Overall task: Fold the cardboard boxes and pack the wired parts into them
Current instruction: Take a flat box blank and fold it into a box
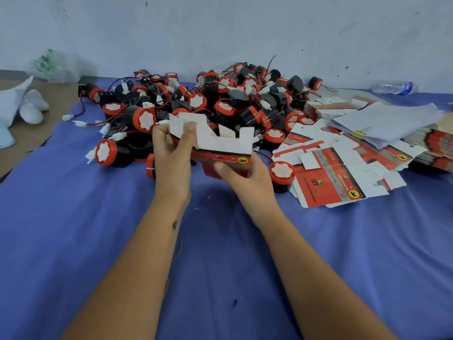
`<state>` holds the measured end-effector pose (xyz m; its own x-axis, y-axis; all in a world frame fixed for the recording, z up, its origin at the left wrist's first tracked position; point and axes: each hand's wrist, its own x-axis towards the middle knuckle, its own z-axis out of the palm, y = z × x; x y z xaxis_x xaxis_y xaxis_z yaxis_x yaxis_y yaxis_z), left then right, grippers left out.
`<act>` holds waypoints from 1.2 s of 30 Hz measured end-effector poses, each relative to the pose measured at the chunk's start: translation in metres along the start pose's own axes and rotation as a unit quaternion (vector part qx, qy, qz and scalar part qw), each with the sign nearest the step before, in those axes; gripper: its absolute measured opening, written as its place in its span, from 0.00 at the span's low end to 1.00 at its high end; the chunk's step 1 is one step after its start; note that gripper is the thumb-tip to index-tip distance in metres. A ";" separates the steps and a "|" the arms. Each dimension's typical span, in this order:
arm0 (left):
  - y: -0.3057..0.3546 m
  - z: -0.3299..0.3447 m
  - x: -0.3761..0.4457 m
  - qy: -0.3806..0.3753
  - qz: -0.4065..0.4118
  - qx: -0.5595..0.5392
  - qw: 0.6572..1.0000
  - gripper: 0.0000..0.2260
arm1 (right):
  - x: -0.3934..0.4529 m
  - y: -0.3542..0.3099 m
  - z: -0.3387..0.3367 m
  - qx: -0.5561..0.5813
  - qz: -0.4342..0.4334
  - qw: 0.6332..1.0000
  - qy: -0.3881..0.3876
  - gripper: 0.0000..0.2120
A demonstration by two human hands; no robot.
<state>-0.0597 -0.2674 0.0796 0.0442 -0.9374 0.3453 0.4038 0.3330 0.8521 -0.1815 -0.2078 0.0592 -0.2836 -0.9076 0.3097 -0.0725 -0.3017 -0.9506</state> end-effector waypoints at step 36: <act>-0.015 0.005 -0.017 -0.213 -0.116 -0.038 0.969 0.16 | 0.004 -0.005 -0.009 -0.003 0.025 0.996 0.080 0.12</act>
<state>-0.0706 -0.2559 0.0631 -0.4309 -0.8532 0.2939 0.4252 0.0953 0.9001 -0.1907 -0.2071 0.0646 -0.4365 -0.8627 0.2554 -0.0599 -0.2553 -0.9650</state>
